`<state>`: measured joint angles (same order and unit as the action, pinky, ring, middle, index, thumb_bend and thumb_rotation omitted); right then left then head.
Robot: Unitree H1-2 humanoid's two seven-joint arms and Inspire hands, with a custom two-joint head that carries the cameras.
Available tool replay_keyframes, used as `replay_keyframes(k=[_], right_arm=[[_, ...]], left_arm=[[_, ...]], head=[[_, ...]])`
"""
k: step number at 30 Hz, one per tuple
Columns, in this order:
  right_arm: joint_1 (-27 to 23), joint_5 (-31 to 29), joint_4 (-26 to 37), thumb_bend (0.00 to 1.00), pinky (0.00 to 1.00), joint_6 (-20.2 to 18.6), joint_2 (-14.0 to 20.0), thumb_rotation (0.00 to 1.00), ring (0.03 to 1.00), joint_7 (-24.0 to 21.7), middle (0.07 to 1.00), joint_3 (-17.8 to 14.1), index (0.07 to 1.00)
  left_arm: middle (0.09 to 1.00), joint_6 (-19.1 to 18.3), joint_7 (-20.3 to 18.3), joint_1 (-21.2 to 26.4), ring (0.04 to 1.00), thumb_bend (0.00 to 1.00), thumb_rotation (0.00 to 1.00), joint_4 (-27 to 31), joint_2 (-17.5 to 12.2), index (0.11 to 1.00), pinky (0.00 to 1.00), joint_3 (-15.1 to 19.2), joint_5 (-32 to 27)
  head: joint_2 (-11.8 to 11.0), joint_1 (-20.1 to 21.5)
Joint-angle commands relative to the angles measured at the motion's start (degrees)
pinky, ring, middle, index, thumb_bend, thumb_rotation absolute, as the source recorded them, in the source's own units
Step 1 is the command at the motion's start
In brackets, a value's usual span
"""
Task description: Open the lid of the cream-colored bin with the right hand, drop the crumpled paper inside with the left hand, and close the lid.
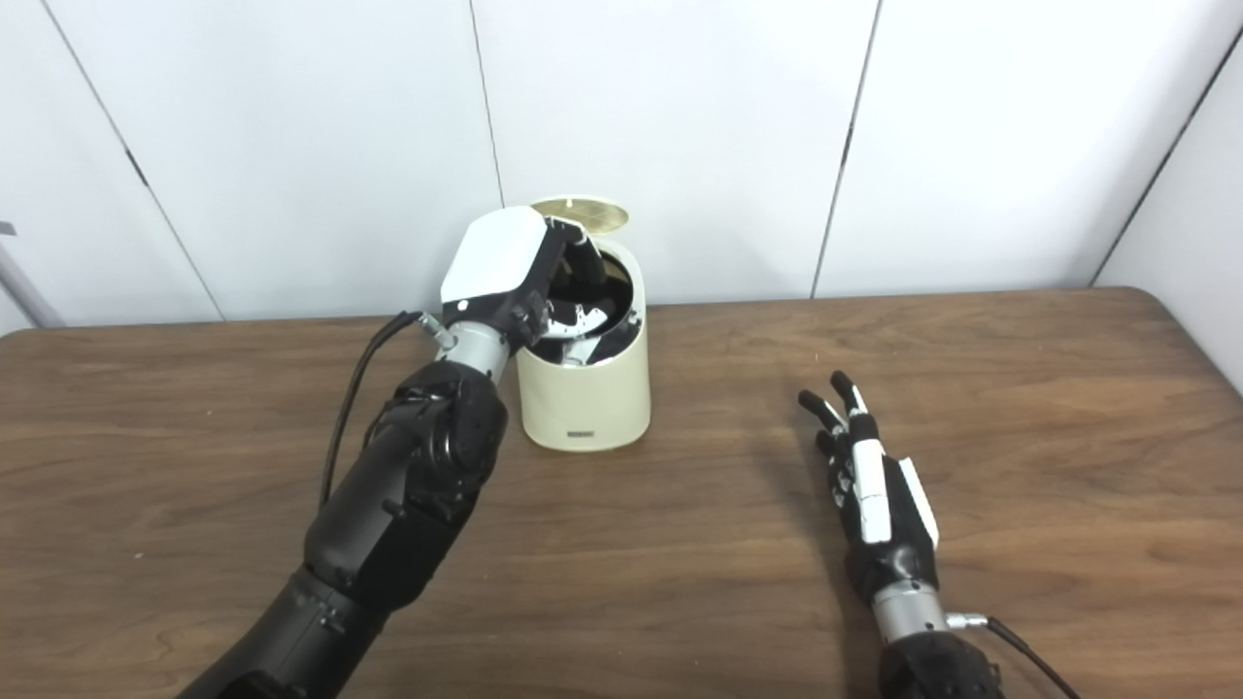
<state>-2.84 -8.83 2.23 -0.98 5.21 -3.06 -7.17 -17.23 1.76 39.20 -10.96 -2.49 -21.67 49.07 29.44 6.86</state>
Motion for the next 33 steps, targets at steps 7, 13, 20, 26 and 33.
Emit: replay_keyframes(k=[7,13,20,26,33], right_arm=[[1.1,-0.54,-1.28,0.67,1.0,-0.29,0.84,1.0,1.0,-0.36,0.901,-0.52,0.971],[0.92,-0.93,-1.33,0.66,1.0,-0.57,0.94,1.0,1.0,-0.57,0.895,-0.6,0.964],[0.63,-0.59,-1.5,0.66,1.0,-0.91,1.31,1.0,1.0,-0.36,0.89,-0.63,0.966],[0.49,-0.87,-1.6,0.64,1.0,-0.97,1.93,1.0,1.0,-0.89,0.889,-0.61,0.977],[0.47,-1.04,-1.64,0.63,1.0,-1.29,2.37,1.0,1.0,-1.06,0.884,-0.65,0.963]], left_arm=[[0.533,2.02,2.21,0.7,0.404,0.47,0.0,3.26,-0.28,0.515,0.29,1.38,-0.52],[0.526,2.51,1.99,-0.25,0.401,0.47,0.0,5.39,-0.52,0.494,0.29,2.19,-1.31],[0.519,2.86,2.19,-1.47,0.393,0.47,0.0,8.08,-1.01,0.496,0.29,2.42,-0.83],[0.518,5.41,3.35,-3.25,0.401,0.47,0.0,10.29,-1.87,0.52,0.29,3.09,-1.5],[0.517,15.44,9.3,-5.81,0.398,0.47,0.0,9.88,-3.26,0.477,0.31,4.85,-4.29]], head=[[0.06,-0.18],[0.08,-0.28],[-0.02,-0.45],[-0.06,-0.62],[-0.08,-0.71]])
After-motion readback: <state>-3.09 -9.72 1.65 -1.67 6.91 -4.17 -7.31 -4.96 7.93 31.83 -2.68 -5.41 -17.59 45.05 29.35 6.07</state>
